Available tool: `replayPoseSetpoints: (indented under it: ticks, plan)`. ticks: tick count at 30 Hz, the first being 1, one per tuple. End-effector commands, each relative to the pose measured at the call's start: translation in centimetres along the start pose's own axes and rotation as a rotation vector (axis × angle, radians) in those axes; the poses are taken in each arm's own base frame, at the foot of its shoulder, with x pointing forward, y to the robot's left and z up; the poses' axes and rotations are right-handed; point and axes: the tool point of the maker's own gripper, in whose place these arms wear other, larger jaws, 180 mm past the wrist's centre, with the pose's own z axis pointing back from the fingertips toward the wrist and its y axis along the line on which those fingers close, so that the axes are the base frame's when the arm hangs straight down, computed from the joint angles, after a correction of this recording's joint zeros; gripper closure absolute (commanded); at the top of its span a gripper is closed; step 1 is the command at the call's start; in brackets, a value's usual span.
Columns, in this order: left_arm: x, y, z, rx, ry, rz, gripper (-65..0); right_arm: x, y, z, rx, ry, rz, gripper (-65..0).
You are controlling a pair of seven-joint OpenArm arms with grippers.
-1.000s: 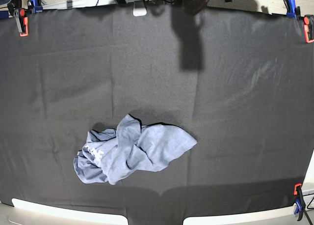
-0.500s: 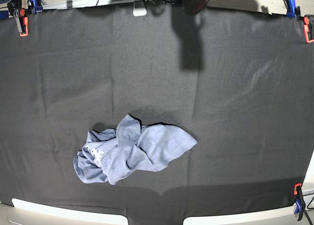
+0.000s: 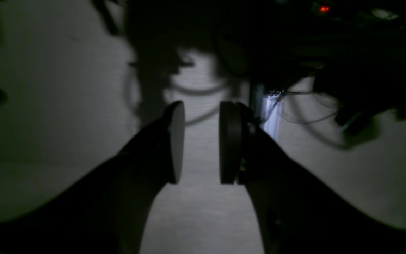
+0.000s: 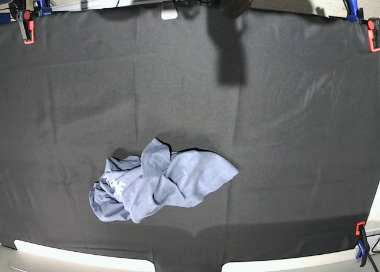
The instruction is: Layout the t-shirt on the table in an organized manner, then fold the t-shirt properly
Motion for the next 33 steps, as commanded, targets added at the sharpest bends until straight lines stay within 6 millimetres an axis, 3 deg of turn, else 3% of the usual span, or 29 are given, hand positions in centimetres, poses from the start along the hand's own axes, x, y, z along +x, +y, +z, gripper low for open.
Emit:
replayPoseSetpoints:
  ticks: [1, 5, 9, 15, 21, 23, 28, 33]
  plan:
    - [0.7, 0.6, 1.0, 0.011, -0.022, -0.029, -15.5, 0.9, 0.5, 1.2, 0.023, -0.032, 0.014, -10.2]
    - [5.2, 2.0, 3.6, 0.060, -0.127, -0.119, -15.5, 4.7, 2.6, 4.1, 0.090, -0.079, 0.072, -10.2]
    - [10.0, 1.3, 5.3, 0.045, -0.217, -0.193, -15.5, 9.7, 3.4, 5.7, 0.104, -0.161, 0.104, -10.2]
    - [18.4, -1.3, 8.1, 0.026, -0.439, -0.273, -15.5, 18.0, 2.6, 8.7, 0.054, -0.374, 0.166, -10.2]
    - [25.1, -2.0, 9.1, 0.041, -0.597, -0.280, -15.5, 23.6, 1.2, 9.3, -0.027, -0.445, 0.213, -10.2]
    - [26.9, -2.1, 9.2, 0.041, -0.633, -0.288, -15.5, 25.4, 0.6, 9.0, -0.053, -0.474, 0.210, -11.5]
    - [30.8, -2.6, 9.4, 0.032, -0.696, -0.318, -15.5, 29.9, -1.0, 8.9, -0.117, -0.552, 0.227, -28.0]
    - [33.2, -2.9, 10.0, 0.015, -0.751, -0.300, -15.5, 34.3, -1.4, 10.0, -0.147, -0.690, 0.217, -28.3]
